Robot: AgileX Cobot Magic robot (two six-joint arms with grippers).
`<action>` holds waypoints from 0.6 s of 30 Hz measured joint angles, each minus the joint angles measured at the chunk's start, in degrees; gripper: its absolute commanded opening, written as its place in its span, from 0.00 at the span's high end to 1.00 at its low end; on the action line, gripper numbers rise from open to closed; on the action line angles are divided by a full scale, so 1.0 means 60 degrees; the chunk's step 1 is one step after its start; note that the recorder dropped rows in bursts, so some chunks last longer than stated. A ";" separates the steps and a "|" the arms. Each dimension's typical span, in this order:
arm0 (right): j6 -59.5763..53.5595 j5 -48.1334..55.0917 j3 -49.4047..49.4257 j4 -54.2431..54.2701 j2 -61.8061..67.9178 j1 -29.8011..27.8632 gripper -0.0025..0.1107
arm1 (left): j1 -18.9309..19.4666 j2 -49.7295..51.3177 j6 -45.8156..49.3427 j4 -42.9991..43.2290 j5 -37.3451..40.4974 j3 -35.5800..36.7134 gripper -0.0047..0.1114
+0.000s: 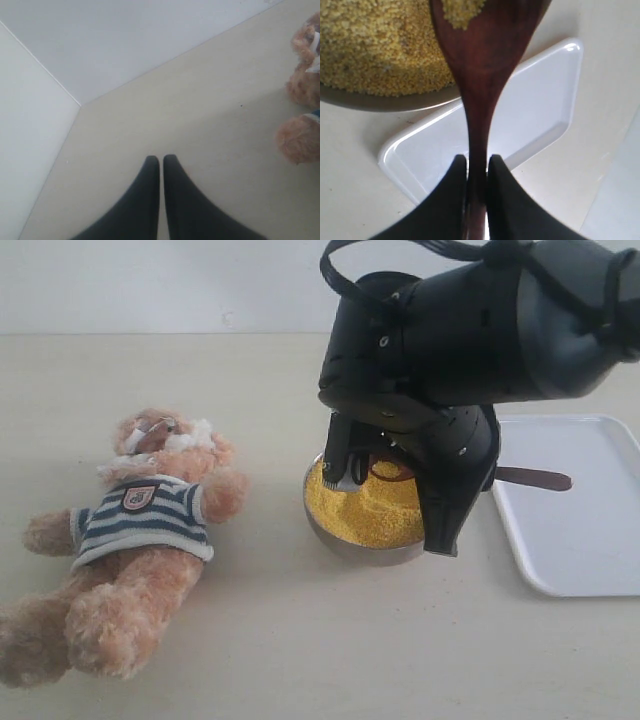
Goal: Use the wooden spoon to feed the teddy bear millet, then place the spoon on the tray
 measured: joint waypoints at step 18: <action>0.0244 0.0000 0.0000 -0.0724 0.0644 0.0000 0.98 | 0.0000 0.0000 0.0000 0.0000 0.0000 0.0000 0.93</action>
